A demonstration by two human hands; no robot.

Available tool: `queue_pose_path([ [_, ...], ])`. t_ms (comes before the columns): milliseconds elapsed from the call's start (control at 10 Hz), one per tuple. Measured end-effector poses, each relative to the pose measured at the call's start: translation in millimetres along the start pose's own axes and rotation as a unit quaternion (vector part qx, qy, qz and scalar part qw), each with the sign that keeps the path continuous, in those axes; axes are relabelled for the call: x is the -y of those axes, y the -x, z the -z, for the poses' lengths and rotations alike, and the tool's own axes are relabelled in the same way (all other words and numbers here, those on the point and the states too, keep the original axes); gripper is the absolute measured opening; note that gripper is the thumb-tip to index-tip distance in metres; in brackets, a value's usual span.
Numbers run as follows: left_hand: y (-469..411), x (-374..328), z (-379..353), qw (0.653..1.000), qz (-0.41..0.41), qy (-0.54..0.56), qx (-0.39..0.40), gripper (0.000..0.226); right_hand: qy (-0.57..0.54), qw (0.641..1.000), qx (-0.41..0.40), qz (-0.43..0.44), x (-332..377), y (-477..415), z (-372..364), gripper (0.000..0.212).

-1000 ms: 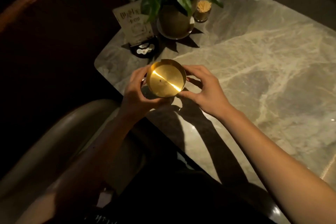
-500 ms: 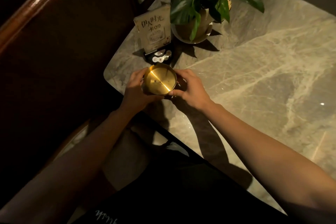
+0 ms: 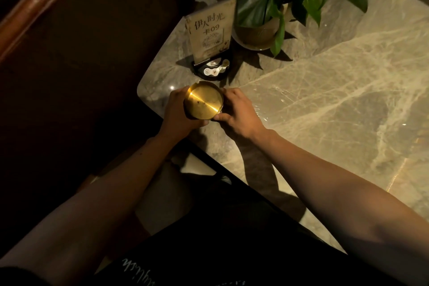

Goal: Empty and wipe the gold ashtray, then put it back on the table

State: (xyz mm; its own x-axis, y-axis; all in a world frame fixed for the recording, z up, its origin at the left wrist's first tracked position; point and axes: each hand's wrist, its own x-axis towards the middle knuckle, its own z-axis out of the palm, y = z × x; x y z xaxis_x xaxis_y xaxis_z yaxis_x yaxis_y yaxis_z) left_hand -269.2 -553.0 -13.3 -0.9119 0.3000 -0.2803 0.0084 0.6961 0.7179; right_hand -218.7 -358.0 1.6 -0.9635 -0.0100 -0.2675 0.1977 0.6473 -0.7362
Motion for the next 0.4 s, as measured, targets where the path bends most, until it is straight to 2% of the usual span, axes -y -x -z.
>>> queue_pose_path([
  [400, 11.3, -15.9, 0.0, 0.999, 0.026, 0.031, -0.011, 0.115, 0.011, 1.0, -0.003, 0.001, 3.4, 1.6, -5.5, 0.075],
])
